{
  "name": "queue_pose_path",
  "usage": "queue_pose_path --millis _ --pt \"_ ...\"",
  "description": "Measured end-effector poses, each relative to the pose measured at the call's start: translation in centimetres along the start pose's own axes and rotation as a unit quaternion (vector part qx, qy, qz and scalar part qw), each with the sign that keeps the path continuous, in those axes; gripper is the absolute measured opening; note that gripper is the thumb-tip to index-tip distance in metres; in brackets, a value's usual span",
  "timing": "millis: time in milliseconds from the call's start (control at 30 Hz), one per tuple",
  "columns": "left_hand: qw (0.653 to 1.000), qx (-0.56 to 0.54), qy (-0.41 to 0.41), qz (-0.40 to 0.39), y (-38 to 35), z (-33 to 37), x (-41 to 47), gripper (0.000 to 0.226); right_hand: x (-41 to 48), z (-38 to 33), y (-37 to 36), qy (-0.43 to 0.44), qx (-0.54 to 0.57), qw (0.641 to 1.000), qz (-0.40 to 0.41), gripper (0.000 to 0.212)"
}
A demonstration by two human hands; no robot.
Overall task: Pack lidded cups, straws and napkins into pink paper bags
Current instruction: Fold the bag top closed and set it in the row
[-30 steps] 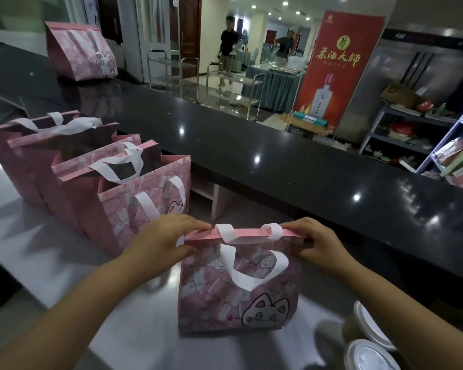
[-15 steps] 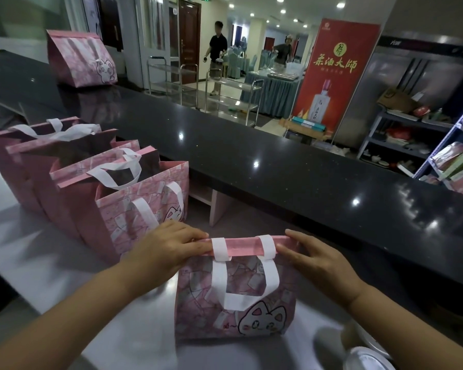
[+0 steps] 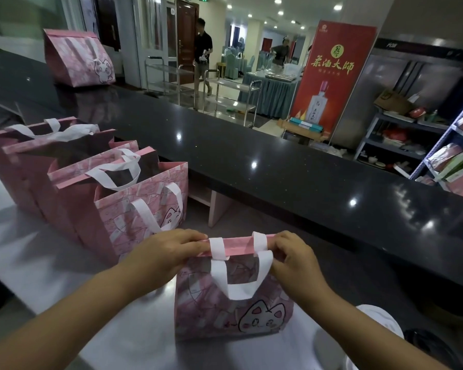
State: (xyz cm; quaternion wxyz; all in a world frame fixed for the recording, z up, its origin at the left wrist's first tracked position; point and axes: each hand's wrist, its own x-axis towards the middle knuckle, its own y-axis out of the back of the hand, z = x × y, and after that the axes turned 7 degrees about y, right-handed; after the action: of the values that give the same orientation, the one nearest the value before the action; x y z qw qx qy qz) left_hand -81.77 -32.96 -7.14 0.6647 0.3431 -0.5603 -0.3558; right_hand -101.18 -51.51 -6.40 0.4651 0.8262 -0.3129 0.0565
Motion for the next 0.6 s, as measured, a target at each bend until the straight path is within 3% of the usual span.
queue_pose_path --millis 200,267,367,467,533,600 --pt "1.000 0.000 -0.006 -0.007 -0.1 0.0 0.0 0.050 0.7 -1.8 1.3 -0.118 0.004 0.991 -0.063 0.019" --pt "1.000 -0.004 -0.005 -0.009 -0.2 0.0 -0.1 0.049 1.2 -2.5 2.0 -0.170 0.083 0.978 -0.093 0.014" --pt "1.000 -0.012 0.007 -0.006 -0.3 -0.2 -0.1 0.046 1.9 -3.0 3.6 -0.224 0.281 0.922 -0.143 0.007" --pt "1.000 -0.012 0.008 -0.005 -0.3 -0.1 -0.1 0.041 2.1 -2.6 4.3 -0.237 0.355 0.895 -0.130 0.029" --pt "1.000 -0.010 0.007 -0.003 -0.3 0.0 -0.1 0.042 2.0 -2.1 4.1 -0.216 0.328 0.914 -0.103 0.040" --pt "1.000 -0.007 0.010 -0.002 -0.3 0.0 -0.1 0.044 2.1 -0.8 4.0 -0.126 0.153 0.979 -0.054 0.039"
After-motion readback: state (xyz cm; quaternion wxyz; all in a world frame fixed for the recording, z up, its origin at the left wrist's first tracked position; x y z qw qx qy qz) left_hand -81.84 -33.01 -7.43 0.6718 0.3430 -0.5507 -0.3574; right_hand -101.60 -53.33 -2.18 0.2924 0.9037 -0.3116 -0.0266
